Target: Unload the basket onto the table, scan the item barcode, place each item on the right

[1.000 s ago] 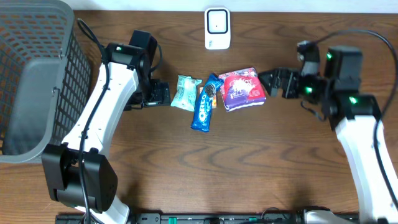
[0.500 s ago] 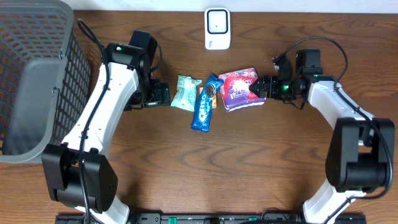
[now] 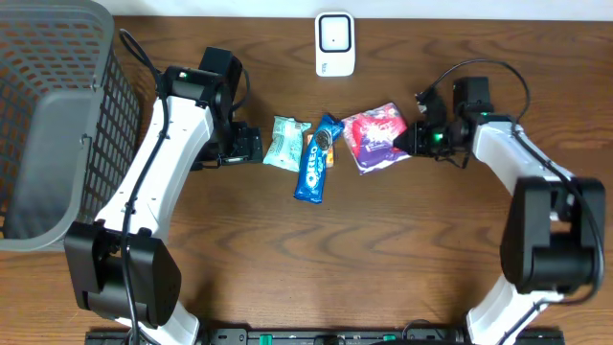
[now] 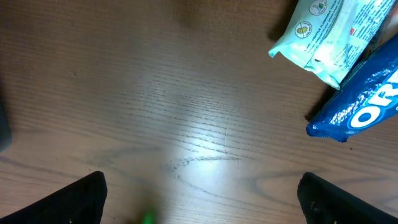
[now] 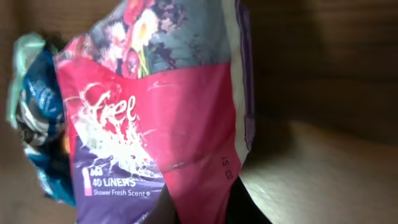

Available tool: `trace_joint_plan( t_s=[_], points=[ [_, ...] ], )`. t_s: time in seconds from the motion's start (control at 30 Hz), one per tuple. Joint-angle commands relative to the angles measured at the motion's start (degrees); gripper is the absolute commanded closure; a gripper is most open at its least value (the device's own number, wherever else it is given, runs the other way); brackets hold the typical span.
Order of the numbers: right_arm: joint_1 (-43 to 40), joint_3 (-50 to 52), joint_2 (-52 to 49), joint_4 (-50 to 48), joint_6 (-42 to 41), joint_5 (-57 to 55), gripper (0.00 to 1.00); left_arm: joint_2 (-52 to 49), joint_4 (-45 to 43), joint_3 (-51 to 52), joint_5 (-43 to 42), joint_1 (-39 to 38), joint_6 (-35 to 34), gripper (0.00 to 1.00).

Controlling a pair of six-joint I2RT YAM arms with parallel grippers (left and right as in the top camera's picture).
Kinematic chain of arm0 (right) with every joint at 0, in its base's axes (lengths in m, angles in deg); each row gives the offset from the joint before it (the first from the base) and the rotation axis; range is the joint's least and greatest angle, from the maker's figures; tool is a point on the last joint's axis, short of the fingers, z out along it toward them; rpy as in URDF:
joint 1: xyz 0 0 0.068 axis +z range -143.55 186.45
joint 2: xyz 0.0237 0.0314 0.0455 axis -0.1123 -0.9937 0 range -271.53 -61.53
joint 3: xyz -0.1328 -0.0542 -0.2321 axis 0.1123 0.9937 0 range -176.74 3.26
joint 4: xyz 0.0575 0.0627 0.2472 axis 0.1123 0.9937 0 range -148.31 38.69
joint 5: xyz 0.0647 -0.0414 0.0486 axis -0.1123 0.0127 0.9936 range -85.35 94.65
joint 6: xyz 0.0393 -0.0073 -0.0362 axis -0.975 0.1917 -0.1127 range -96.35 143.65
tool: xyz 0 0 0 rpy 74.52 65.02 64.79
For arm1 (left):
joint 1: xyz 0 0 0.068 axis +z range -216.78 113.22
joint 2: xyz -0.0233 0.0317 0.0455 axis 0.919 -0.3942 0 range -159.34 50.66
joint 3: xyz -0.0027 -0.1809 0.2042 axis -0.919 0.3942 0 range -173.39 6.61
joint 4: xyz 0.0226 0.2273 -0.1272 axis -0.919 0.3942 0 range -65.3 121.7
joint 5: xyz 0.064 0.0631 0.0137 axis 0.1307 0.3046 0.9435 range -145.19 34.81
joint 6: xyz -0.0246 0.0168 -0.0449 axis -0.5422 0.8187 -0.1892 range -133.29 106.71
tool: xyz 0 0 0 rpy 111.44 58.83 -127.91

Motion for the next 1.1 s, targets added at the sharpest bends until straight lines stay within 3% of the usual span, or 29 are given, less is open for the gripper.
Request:
trace_joint_plan(
  t_s=[0.0,0.07,0.23,0.33,0.5,0.57,0.67,0.73,0.9,1.07],
  points=[
    [1.9,-3.7,11.3,3.3,-0.8,-20.2,0.99,0.3,0.2,-0.4,0.5,0.0,0.2,0.02],
    [4.1,-3.8,15.0,5.1,-0.8,-31.1,0.99,0.3,0.2,-0.4,0.5,0.0,0.2,0.02],
    [14.1,-2.3,16.8,8.2,-3.0,-74.1,0.99,0.3,0.2,-0.4,0.5,0.0,0.2,0.02],
    [17.5,-1.4,12.6,8.0,-6.0,-84.1,0.99,0.3,0.2,-0.4,0.5,0.0,0.2,0.02],
    [21.6,-1.4,2.1,6.9,-6.7,-84.9,0.99,0.3,0.2,-0.4,0.5,0.0,0.2,0.02],
    [25.1,-1.4,-1.7,6.7,-8.3,-82.3,0.79,0.3,0.2,-0.4,0.5,0.0,0.2,0.02],
    [28.0,-1.5,-1.9,6.5,-10.6,-77.2,0.67,0.3,0.2,-0.4,0.5,0.0,0.2,0.02],
    [29.7,-3.1,-0.1,6.6,-12.0,-71.3,0.51,0.3,0.2,-0.4,0.5,0.0,0.2,0.02],
    [28.3,-10.4,6.2,7.5,-11.9,-55.6,0.39,0.3,0.2,-0.4,0.5,0.0,0.2,0.02],
    [21.0,-16.6,12.6,12.1,-11.9,-45.7,0.29,0.3,0.2,-0.4,0.5,0.0,0.2,0.02]
  ],
)
